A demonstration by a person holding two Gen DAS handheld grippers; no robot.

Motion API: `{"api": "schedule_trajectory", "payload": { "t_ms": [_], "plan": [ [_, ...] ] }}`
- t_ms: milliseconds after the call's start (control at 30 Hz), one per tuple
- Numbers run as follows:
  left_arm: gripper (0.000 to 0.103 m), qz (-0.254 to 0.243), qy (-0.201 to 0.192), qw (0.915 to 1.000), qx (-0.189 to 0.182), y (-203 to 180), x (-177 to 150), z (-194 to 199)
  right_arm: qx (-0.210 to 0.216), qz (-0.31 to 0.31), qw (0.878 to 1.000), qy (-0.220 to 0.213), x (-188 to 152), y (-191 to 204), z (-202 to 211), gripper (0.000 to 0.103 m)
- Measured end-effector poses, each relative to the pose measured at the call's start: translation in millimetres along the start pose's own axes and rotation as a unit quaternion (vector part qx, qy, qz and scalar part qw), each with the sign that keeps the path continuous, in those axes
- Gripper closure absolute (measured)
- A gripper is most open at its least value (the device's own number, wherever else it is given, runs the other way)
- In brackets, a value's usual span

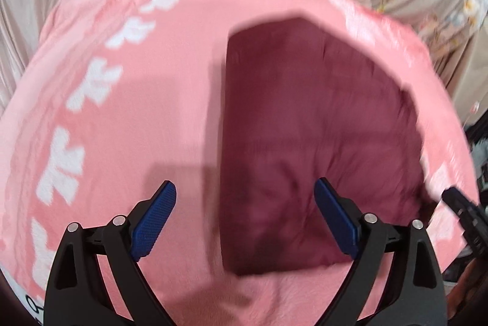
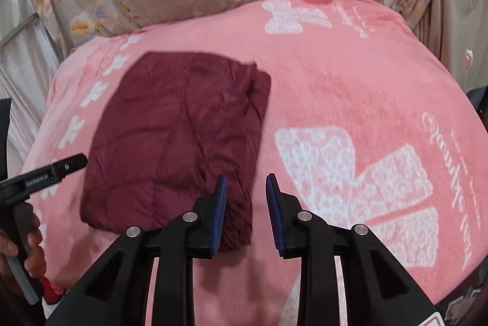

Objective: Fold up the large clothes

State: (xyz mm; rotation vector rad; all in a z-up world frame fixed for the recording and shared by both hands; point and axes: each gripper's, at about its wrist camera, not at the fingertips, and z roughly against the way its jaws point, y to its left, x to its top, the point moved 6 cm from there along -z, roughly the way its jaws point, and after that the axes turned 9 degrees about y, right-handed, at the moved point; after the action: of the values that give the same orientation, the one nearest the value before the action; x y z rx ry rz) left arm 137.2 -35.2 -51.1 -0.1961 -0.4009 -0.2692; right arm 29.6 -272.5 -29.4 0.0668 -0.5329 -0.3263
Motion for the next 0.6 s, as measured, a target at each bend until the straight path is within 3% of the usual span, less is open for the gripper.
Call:
{"api": "schedule_trajectory", "payload": {
  "t_ms": [133,267,400,600],
  "plan": [
    [0.014,-0.011,-0.039,0.9989,0.025,-14.0,46.5,11.8,0.028,0.012,0.999,-0.014,31.4,22.7,-8.2,0.076],
    [0.014,-0.027,-0.020,0.9981,0.051,-32.8,71.8,-19.8,0.018,0.009,1.000,0.018,52.6,34.9,-51.3,0.076],
    [0.012,-0.037,0.011,0.9967,0.071,-42.3,68.8,-58.3,0.018,0.000,0.998,0.057,47.5,32.1,-91.9,0.077],
    [0.008,-0.028,0.022,0.9972,0.067,-39.7,60.7,-83.7,0.048,-0.015,0.997,0.065,38.1,24.7,-112.6,0.078]
  ]
}}
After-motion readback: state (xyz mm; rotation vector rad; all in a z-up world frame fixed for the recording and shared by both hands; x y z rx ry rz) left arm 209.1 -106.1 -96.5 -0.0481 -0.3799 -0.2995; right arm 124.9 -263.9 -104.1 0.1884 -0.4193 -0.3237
